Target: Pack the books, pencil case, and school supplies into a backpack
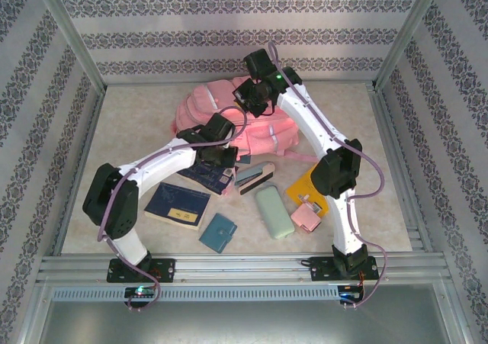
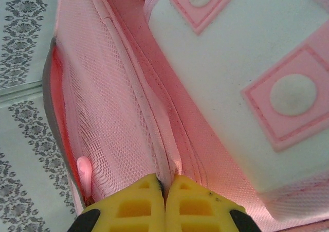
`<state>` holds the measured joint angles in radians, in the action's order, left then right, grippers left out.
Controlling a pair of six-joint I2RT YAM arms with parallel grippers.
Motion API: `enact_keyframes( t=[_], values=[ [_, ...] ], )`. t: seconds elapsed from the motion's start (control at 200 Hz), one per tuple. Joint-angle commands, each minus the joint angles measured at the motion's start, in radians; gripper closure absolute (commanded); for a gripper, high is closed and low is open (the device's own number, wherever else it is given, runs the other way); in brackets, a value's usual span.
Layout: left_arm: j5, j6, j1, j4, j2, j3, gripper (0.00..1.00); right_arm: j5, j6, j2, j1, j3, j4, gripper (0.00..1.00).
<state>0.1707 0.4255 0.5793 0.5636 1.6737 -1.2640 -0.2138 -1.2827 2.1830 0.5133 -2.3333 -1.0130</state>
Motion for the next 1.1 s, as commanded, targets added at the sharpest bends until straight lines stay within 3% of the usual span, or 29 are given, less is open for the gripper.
enact_keyframes(
  t=[0.0,0.395,0.51,0.645,1.094],
  values=[
    [-0.031,-0.001,-0.028,-0.023,-0.052,0.026,1.00,0.010,0.113,-0.080,0.004,-0.029,-0.014,1.00],
    [-0.046,-0.023,-0.066,0.034,-0.107,0.048,1.00,0.047,0.375,0.059,0.022,-0.319,-0.239,1.00],
    [-0.047,-0.028,-0.083,0.049,-0.134,0.058,1.00,0.076,0.444,0.147,0.032,-0.496,-0.357,1.00],
    [-0.037,-0.038,-0.093,0.069,-0.155,0.067,1.00,0.081,0.493,0.318,0.033,-0.820,-0.533,1.00],
    [-0.013,-0.055,-0.177,0.101,-0.222,0.136,1.00,0.250,0.660,0.327,0.059,-0.816,-0.604,1.00]
  ],
)
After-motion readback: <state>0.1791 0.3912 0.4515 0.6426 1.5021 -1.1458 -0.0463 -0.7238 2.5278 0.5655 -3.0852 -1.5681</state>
